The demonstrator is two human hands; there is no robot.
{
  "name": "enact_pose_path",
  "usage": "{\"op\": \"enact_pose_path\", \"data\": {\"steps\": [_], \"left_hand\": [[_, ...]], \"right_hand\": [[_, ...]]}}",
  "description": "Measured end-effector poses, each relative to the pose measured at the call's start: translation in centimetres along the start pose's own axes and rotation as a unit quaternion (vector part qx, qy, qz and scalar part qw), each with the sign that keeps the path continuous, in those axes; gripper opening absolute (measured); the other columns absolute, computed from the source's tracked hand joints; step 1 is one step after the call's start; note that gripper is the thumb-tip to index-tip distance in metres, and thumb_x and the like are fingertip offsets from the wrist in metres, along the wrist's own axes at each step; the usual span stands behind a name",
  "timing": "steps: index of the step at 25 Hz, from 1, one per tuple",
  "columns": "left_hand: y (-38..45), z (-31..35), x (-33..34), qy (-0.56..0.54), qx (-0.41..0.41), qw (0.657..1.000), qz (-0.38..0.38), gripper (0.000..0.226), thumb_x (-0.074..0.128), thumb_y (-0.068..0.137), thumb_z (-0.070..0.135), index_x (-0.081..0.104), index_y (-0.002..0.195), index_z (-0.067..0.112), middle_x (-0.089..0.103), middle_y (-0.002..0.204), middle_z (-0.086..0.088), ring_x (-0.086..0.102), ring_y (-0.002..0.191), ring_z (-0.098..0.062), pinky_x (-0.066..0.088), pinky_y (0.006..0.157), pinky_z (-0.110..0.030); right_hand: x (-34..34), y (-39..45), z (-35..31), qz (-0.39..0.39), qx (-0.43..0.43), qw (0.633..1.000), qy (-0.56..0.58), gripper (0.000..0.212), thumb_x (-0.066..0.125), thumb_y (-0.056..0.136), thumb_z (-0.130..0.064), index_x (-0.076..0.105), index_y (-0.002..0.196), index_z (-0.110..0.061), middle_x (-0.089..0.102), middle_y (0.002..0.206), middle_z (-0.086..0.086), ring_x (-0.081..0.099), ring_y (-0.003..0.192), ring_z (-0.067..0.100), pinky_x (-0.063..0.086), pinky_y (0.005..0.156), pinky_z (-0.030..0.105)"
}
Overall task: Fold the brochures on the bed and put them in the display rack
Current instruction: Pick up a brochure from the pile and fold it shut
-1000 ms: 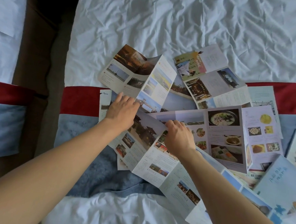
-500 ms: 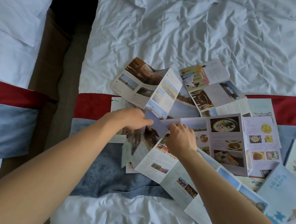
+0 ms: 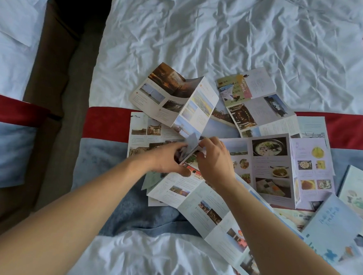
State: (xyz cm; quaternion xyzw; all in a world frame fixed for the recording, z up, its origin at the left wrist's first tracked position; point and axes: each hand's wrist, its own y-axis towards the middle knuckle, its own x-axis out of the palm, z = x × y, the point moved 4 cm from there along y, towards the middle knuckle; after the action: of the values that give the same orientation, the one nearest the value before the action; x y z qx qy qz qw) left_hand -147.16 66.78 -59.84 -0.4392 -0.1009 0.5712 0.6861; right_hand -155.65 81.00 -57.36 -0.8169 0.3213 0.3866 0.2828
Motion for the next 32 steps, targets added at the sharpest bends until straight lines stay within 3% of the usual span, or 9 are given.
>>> {"op": "enact_pose_path", "data": {"steps": [4, 6, 9, 13, 16, 20, 24, 27, 32], "left_hand": [[0.1, 2.0, 0.8, 0.186, 0.070, 0.968, 0.155, 0.033, 0.060, 0.088, 0.021, 0.058, 0.120, 0.027, 0.069, 0.105, -0.004, 0.067, 0.095, -0.029, 0.056, 0.076, -0.043], [-0.2, 2.5, 0.8, 0.217, 0.096, 0.951, 0.199, 0.034, 0.055, 0.092, 0.016, 0.058, 0.125, 0.022, 0.069, 0.106, -0.008, 0.067, 0.092, -0.032, 0.052, 0.066, -0.037], [-0.6, 3.3, 0.0, 0.206, 0.108, 0.938, 0.258, 0.031, 0.055, 0.094, 0.015, 0.056, 0.125, 0.017, 0.064, 0.112, -0.008, 0.065, 0.092, -0.033, 0.044, 0.063, -0.034], [-0.1, 4.3, 1.2, 0.148, 0.116, 0.965, 0.180, 0.029, 0.061, 0.090, 0.030, 0.056, 0.117, 0.021, 0.060, 0.108, 0.002, 0.064, 0.099, -0.024, 0.048, 0.069, -0.032], [0.8, 3.7, 3.8, 0.132, 0.088, 0.985, 0.068, 0.041, 0.069, 0.083, 0.045, 0.057, 0.118, 0.026, 0.059, 0.115, 0.004, 0.063, 0.105, -0.021, 0.046, 0.072, -0.029], [1.9, 0.7, 4.9, 0.163, 0.007, 0.985, 0.050, 0.067, 0.066, 0.087, 0.043, 0.040, 0.147, 0.026, 0.043, 0.146, -0.004, 0.049, 0.127, -0.027, 0.044, 0.091, -0.038], [3.0, -1.6, 5.6, 0.124, -0.029, 0.990, 0.067, 0.077, 0.069, 0.086, 0.038, 0.032, 0.152, 0.022, 0.041, 0.149, -0.007, 0.044, 0.133, -0.027, 0.041, 0.104, -0.040], [4.2, -3.0, 6.8, 0.043, -0.069, 0.994, 0.073, 0.079, 0.071, 0.084, 0.035, 0.033, 0.151, 0.021, 0.046, 0.146, -0.007, 0.048, 0.128, -0.026, 0.042, 0.101, -0.034], [5.5, -3.5, 7.4, 0.034, -0.092, 0.983, 0.155, 0.081, 0.070, 0.084, 0.036, 0.029, 0.151, 0.018, 0.039, 0.148, -0.006, 0.038, 0.135, -0.029, 0.036, 0.110, -0.043]], "right_hand": [[-0.2, -0.2, -0.2, 0.012, 0.014, 1.000, -0.009, 0.040, 0.062, 0.089, -0.014, 0.052, 0.128, -0.015, 0.055, 0.126, 0.008, 0.053, 0.113, 0.028, 0.048, 0.090, 0.041], [-0.3, -0.5, 0.0, 0.012, 0.037, 0.997, -0.059, 0.061, 0.065, 0.089, -0.019, 0.036, 0.144, -0.020, 0.046, 0.140, 0.008, 0.049, 0.121, 0.028, 0.050, 0.091, 0.042], [0.1, -1.0, 0.7, -0.008, 0.095, 0.995, -0.029, 0.058, 0.058, 0.095, -0.036, 0.035, 0.146, -0.023, 0.052, 0.138, 0.007, 0.055, 0.117, 0.027, 0.050, 0.082, 0.040], [1.5, -0.5, 0.7, -0.062, 0.259, 0.930, 0.253, 0.049, 0.046, 0.095, -0.055, 0.053, 0.126, -0.017, 0.068, 0.116, 0.010, 0.063, 0.105, 0.030, 0.051, 0.088, 0.043], [1.6, -0.9, 1.9, -0.053, 0.295, 0.928, 0.222, 0.044, 0.053, 0.092, -0.046, 0.049, 0.125, -0.017, 0.064, 0.110, 0.008, 0.062, 0.096, 0.027, 0.053, 0.081, 0.044], [2.2, -3.4, 5.9, -0.099, 0.301, 0.941, 0.114, 0.064, 0.054, 0.092, -0.047, 0.032, 0.144, -0.016, 0.053, 0.124, 0.012, 0.058, 0.106, 0.030, 0.049, 0.080, 0.041], [3.3, -5.3, 10.0, -0.120, 0.287, 0.949, 0.048, 0.078, 0.059, 0.089, -0.041, 0.021, 0.154, -0.021, 0.042, 0.146, 0.014, 0.045, 0.130, 0.034, 0.042, 0.104, 0.051], [4.4, -5.5, 11.8, -0.148, 0.273, 0.950, 0.045, 0.084, 0.064, 0.087, -0.039, 0.019, 0.157, -0.025, 0.044, 0.147, 0.009, 0.045, 0.130, 0.032, 0.041, 0.105, 0.049], [5.7, -5.3, 12.1, -0.163, 0.250, 0.952, 0.076, 0.077, 0.061, 0.087, -0.036, 0.026, 0.154, -0.021, 0.049, 0.145, 0.009, 0.051, 0.127, 0.030, 0.044, 0.103, 0.044]]}}
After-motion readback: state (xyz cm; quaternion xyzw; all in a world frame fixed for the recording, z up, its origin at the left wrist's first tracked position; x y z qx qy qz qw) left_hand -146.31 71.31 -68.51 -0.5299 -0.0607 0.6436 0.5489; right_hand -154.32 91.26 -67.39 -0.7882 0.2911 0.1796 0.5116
